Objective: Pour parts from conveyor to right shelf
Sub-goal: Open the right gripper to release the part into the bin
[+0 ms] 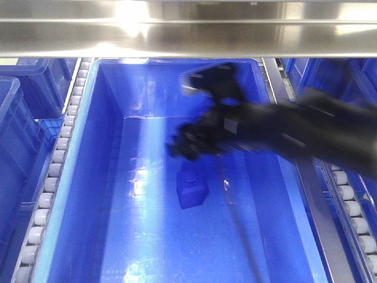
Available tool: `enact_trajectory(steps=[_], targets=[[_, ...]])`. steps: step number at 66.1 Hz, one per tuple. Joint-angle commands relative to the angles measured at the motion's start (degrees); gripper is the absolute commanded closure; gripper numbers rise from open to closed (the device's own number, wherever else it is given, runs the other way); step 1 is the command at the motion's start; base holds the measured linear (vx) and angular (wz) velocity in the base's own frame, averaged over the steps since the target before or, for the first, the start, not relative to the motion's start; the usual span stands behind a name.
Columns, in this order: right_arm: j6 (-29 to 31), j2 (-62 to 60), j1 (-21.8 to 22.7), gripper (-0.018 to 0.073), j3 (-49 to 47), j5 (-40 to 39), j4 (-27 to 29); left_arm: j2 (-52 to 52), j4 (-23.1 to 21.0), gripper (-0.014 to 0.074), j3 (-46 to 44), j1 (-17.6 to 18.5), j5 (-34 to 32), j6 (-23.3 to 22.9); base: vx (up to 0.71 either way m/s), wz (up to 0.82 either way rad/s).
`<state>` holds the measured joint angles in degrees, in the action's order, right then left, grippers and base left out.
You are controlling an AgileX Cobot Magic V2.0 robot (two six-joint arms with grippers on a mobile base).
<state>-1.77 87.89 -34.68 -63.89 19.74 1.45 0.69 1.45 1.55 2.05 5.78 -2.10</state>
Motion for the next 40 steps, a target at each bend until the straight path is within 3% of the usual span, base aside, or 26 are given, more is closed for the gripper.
enact_trajectory(steps=[1,19,40], targets=[[0.18,-7.84,0.08,0.0044,3.09,-5.25,-0.53,0.9,-0.35,0.0603,-1.1,-0.11,-4.51,-0.44,0.0,0.0],[-0.3,-22.02,1.32,0.0044,14.89,-10.83,-0.14,0.9,-0.35,0.0603,-1.1,-0.11,-4.51,-0.44,0.0,0.0],[0.15,-28.71,16.39,0.0044,16.74,-4.31,2.55,0.9,-0.35,0.0603,-1.1,-0.11,-4.51,-0.44,0.0,0.0]])
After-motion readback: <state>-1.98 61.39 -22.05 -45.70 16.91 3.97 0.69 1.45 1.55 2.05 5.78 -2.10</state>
